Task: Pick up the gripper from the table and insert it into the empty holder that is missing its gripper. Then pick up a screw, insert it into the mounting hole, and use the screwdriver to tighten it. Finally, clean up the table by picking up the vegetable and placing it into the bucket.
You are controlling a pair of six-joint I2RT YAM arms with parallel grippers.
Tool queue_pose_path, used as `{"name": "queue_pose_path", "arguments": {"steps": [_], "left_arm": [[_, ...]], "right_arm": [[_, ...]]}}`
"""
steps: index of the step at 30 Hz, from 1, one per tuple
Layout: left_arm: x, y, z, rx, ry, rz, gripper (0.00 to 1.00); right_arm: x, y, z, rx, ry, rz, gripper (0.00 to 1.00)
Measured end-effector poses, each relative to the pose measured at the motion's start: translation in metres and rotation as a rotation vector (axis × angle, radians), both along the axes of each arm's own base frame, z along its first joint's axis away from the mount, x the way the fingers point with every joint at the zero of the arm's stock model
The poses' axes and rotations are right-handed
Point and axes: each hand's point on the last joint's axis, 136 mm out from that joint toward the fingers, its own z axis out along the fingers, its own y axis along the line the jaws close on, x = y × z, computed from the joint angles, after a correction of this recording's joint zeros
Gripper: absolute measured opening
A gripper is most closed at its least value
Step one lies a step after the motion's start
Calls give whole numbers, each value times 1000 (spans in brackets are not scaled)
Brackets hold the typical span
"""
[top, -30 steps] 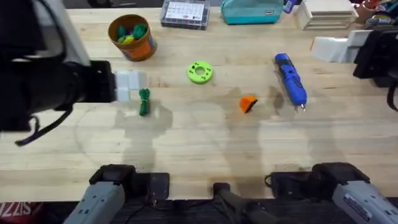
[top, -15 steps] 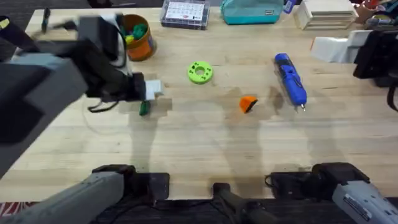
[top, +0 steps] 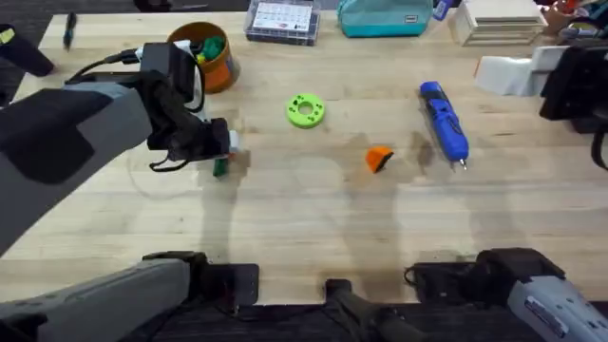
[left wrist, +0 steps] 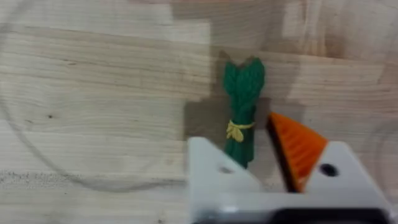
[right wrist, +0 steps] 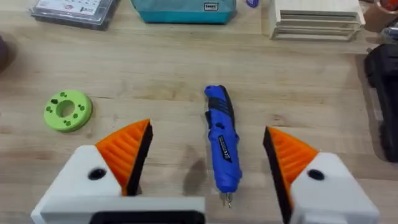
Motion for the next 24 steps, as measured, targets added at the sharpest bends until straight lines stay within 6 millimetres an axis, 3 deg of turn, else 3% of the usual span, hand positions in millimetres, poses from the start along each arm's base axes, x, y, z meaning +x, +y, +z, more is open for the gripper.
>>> {"name": "queue_pose_path", "arguments": {"steps": [2,3,10,12,16,17,24], "left_arm": [[0,0,0,-2,0,0,81],[0,-1,0,-4,0,-1,22],[0,-1,0,-5,0,-2,21],[0,-1,0,-7,1,-2,244],[-1,-4,0,-21,4,-6,877],[-1,-5,0,-29,5,-3,958],[-1,-9,10,-58,-23,9,985]], "right_arm": [[0,0,0,0,-1,0,993],[0,0,0,0,0,0,992],[0,0,0,0,0,0,994],[0,0,0,0,0,0,993],[0,0,0,0,0,0,993],[0,0,0,0,0,0,993],[0,0,0,0,-1,0,994]]}}
